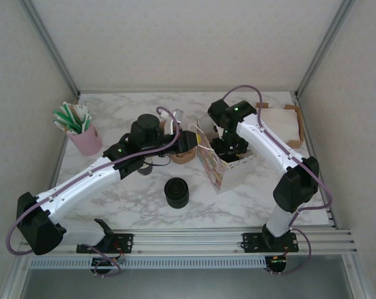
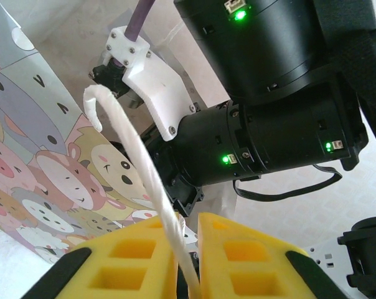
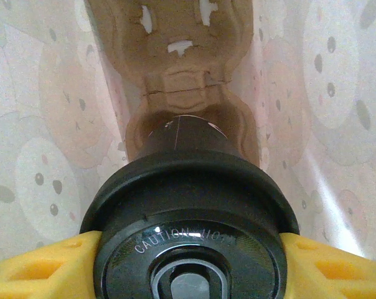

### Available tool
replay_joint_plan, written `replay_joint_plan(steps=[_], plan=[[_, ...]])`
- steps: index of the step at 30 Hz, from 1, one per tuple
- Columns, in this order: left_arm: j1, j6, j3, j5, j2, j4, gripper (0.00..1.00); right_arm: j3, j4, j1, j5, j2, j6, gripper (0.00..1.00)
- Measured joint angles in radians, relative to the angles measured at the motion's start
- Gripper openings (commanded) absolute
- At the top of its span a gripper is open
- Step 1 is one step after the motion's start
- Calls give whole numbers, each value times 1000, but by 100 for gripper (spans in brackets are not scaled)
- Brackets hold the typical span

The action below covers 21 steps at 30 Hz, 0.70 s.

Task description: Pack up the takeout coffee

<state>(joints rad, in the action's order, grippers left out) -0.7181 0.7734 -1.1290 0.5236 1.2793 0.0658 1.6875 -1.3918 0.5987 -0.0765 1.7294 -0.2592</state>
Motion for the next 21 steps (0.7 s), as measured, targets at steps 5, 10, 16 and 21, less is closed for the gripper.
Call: replay_joint_plan(steps=[5, 10, 16, 21], plan=[[0, 0, 0, 0, 0, 0, 16, -12, 16, -5, 0, 0, 6, 64], [0, 0, 0, 0, 0, 0, 16, -20, 28, -7, 0, 0, 6, 63], [0, 0, 0, -5, 0, 0, 16, -25, 31, -8, 0, 0, 6, 64], [0, 0, 5, -11, 0, 0, 16, -30, 39, -10, 0, -2, 6, 64]])
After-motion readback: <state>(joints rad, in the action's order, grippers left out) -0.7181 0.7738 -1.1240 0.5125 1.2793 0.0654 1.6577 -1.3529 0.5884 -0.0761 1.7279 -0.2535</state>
